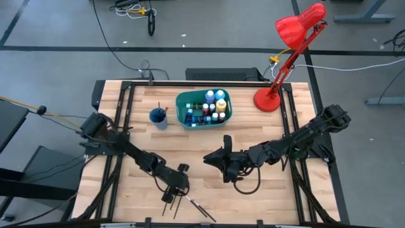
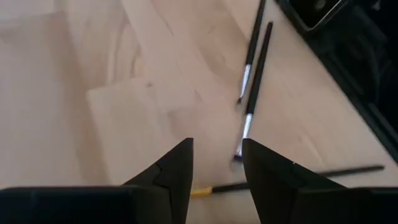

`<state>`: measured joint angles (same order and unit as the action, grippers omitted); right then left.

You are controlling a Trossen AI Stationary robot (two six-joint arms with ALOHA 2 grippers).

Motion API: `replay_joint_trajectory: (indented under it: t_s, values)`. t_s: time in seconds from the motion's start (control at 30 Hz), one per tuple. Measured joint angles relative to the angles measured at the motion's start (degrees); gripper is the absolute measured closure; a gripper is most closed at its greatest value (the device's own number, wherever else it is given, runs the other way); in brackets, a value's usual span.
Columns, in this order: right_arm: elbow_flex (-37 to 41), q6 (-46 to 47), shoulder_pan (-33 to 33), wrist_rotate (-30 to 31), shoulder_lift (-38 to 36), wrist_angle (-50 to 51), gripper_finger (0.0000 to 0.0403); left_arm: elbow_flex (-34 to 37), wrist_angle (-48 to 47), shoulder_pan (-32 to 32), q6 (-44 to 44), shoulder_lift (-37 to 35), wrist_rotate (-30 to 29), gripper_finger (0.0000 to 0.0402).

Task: Pick & Place Paint Supplies
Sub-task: Put the silver paint brush into the blue cup

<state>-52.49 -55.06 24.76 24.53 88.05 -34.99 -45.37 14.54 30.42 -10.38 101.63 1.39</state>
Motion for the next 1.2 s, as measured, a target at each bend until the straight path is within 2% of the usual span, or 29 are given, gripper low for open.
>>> replay_joint_trajectory:
  t_s: [0.2,0.4,0.57,0.77,0.87,1.0,1.2]
  values:
    - [0.0,5.4,-0.4,0.0,0.0,0.4,0.0323,0.0,1.5,3.1,1.1,0.7,-3.7,0.0258]
    - [0.0,5.2,-0.5,0.0,0.0,0.4,0.0323,0.0,4.0,5.1,0.9,0.7,-5.6,0.0255]
    - [0.0,4.6,-0.9,0.0,0.0,0.4,0.0323,0.0,5.0,5.4,4.8,0.7,-6.9,0.0256]
    - [0.0,5.0,-2.0,0.0,0.0,0.5,0.0323,0.1,7.8,4.3,3.6,3.5,-1.3,0.0256]
    - [0.0,5.1,-2.5,0.0,0.0,1.7,0.0323,-0.2,13.5,3.6,2.5,7.3,2.3,0.0256]
    - [0.0,5.1,-2.7,0.1,0.0,3.0,0.0323,-0.5,14.2,3.3,2.4,9.7,2.6,0.0256]
    - [0.0,5.1,-2.7,0.0,0.0,3.0,0.0323,-0.4,14.1,2.8,4.7,9.5,2.2,0.0256]
